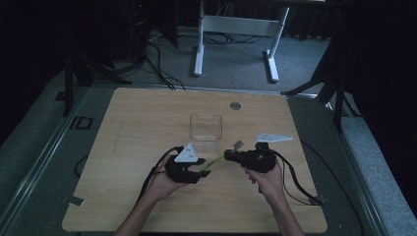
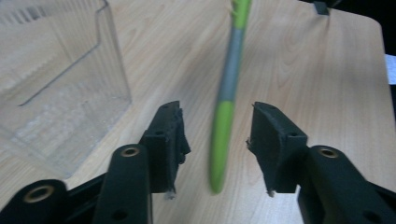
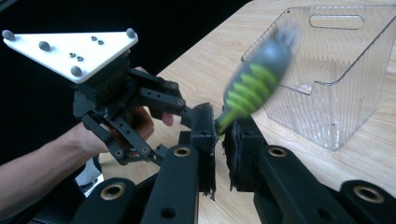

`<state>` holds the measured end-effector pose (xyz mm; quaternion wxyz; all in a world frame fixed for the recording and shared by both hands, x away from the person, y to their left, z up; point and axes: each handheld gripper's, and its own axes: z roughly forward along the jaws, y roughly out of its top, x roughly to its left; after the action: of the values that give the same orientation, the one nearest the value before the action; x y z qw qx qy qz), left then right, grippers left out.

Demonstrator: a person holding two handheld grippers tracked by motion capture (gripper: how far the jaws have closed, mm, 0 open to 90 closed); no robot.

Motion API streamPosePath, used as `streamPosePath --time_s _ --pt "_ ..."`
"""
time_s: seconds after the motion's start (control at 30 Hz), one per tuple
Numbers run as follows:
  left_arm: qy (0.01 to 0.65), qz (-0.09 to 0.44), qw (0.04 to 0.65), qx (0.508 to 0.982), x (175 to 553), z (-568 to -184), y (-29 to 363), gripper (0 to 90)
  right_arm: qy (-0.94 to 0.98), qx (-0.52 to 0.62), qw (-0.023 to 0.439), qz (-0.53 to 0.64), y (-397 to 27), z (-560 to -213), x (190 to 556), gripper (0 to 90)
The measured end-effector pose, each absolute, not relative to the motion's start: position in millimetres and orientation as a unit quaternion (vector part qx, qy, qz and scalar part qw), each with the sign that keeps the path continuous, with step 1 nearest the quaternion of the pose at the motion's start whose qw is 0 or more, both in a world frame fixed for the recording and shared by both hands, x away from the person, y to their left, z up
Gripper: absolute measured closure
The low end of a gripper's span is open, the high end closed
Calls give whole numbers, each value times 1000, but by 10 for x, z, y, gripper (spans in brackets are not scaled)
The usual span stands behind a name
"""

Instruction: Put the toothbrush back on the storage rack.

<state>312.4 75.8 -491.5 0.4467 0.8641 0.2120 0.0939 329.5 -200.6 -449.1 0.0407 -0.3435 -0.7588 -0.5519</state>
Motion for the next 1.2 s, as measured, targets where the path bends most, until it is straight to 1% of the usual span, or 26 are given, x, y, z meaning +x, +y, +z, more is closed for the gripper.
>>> streamPosePath --time_s 0.07,0.47,0.77,1.2 --pt "214 94 447 863 3128 -4914 782 523 -761 -345 29 -549 -2013 -4484 3287 825" --pt "232 99 451 856 3120 -4915 922 522 -756 -347 1 -555 -2049 -4414 3289 826" --pt "247 103 451 852 3134 -4918 1028 519 -753 -350 -5 -557 -2074 -4389 3311 826" --pt "254 102 456 847 3132 -4941 1050 520 -741 -356 -15 -569 -2134 -4335 3334 826"
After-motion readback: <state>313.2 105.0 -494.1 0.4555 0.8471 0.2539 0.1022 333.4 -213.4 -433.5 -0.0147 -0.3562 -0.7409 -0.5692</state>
